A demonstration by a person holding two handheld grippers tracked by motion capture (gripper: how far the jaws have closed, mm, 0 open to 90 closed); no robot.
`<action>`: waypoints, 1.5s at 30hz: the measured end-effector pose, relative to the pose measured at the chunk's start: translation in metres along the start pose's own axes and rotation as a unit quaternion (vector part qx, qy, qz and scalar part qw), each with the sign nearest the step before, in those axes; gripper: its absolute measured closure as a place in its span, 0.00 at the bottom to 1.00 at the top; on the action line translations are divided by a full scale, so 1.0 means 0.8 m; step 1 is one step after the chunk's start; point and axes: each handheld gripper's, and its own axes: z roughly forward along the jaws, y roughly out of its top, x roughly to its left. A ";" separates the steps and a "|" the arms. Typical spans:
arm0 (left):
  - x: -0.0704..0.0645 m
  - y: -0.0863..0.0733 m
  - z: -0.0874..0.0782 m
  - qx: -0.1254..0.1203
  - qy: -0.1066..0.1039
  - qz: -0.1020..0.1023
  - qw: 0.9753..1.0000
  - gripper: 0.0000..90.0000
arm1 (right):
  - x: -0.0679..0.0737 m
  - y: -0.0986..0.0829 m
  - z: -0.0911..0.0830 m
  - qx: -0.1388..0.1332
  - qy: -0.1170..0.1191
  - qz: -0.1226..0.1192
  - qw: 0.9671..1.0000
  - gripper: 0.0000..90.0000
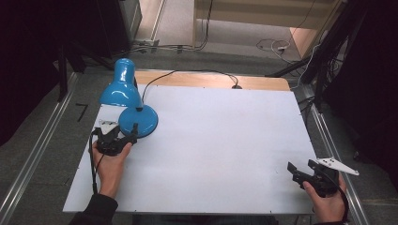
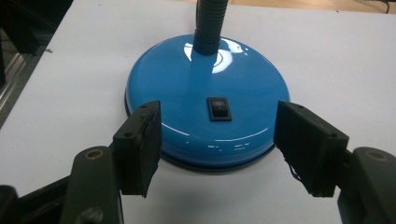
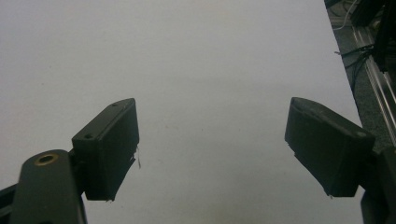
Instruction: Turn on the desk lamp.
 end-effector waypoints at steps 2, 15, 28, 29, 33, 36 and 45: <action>-0.001 0.002 0.001 -0.003 -0.002 -0.001 1.000 0.39 | 0.000 0.000 0.001 0.001 0.001 0.000 1.000 0.18; 0.000 0.010 0.008 -0.006 -0.007 0.001 1.000 0.50 | 0.001 0.000 0.001 0.003 0.002 -0.001 1.000 0.18; 0.004 0.019 0.018 -0.003 -0.012 0.000 1.000 1.00 | 0.001 -0.001 0.002 0.004 0.001 -0.002 1.000 0.18; 0.004 0.019 0.019 -0.003 -0.012 -0.001 1.000 1.00 | 0.001 -0.001 0.002 0.005 0.002 0.000 1.000 0.18; 0.003 0.021 0.022 -0.003 -0.015 -0.002 1.000 1.00 | 0.001 -0.001 0.002 0.006 0.001 -0.001 1.000 0.18; 0.002 0.021 0.024 -0.003 -0.017 -0.002 1.000 1.00 | 0.001 -0.001 0.002 0.003 0.000 -0.003 1.000 0.18; 0.002 0.020 0.028 -0.001 -0.020 -0.007 1.000 1.00 | 0.002 -0.001 0.003 0.005 0.001 -0.003 1.000 0.19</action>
